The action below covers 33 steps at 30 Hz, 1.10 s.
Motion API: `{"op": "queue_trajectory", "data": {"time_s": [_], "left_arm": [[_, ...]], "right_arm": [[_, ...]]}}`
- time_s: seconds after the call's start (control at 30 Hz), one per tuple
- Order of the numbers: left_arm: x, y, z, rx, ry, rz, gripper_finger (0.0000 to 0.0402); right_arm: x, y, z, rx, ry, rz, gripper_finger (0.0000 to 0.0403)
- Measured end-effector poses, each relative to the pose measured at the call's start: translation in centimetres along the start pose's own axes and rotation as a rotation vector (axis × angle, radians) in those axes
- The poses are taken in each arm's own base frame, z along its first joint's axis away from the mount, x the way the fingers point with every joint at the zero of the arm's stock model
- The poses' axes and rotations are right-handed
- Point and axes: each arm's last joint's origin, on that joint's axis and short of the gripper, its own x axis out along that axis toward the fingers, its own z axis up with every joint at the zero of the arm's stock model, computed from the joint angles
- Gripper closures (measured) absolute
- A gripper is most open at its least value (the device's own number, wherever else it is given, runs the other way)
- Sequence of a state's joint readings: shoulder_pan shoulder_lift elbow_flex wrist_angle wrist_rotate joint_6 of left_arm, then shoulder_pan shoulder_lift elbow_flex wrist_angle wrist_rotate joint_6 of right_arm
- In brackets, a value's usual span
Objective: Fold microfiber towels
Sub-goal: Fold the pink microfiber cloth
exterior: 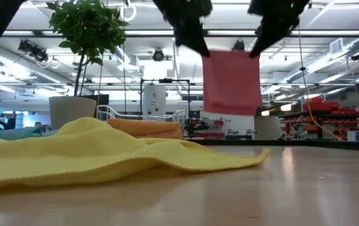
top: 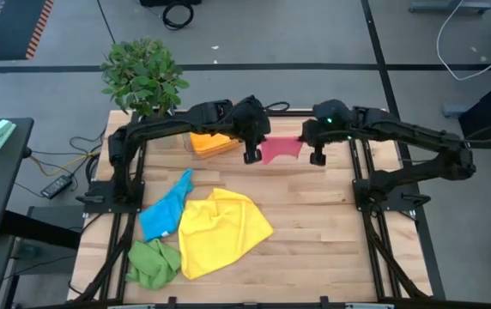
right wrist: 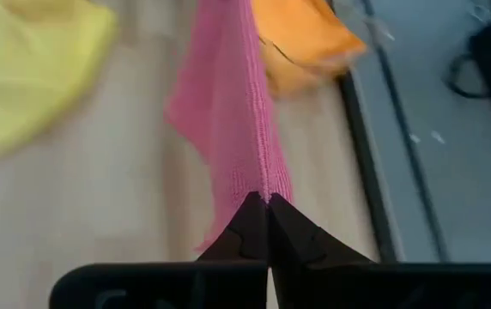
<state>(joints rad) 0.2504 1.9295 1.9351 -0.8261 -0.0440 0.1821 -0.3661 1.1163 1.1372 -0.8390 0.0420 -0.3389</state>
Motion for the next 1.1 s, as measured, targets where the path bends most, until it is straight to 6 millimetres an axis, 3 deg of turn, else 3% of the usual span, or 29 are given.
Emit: {"op": "queue_trajectory", "data": {"time_s": [0.17, 0.3, 0.37, 0.47, 0.6, 0.7, 0.8, 0.9, 1.1], "left_arm": [[3.8, 1.9, -1.5, 0.106, -0.02, 0.23, 0.0393], [6.4, 1.2, -3.5, 0.125, 0.001, 0.287, 0.0393], [8.1, -0.9, -5.7, 0.068, 0.044, 0.24, 0.0394], [10.5, -6.6, -9.6, 0.053, 0.076, 0.196, 0.0394], [12.0, -14.4, -13.9, 0.125, 0.041, 0.168, 0.0394], [12.1, -18.2, -15.4, 0.177, 0.048, 0.159, 0.0394], [12.2, -20.1, -15.8, 0.191, 0.045, 0.137, 0.0383], [12.0, -20.9, -16.2, 0.222, 0.075, 0.15, 0.0343], [11.1, -21.0, -14.8, 0.154, 0.124, 0.142, 0.0262]], "right_arm": [[2.8, -2.3, -0.8, -0.138, 0.07, -0.156, 0.0402], [6.2, -1.7, -2.4, -0.148, 0.144, -0.115, 0.0402], [8.4, 0.4, -4.2, -0.115, 0.177, -0.042, 0.0402], [11.0, 5.9, -7.2, -0.083, 0.16, 0.064, 0.0402], [12.3, 13.5, -10.1, -0.03, 0.057, 0.158, 0.0402], [12.4, 17.0, -10.8, 0.031, 0.039, 0.216, 0.0402], [12.4, 18.9, -10.5, 0.071, 0.056, 0.263, 0.0395], [12.0, 19.9, -10.0, 0.081, 0.106, 0.334, 0.0372], [10.0, 19.8, -7.4, 0.228, 0.123, 0.451, 0.0313]]}}
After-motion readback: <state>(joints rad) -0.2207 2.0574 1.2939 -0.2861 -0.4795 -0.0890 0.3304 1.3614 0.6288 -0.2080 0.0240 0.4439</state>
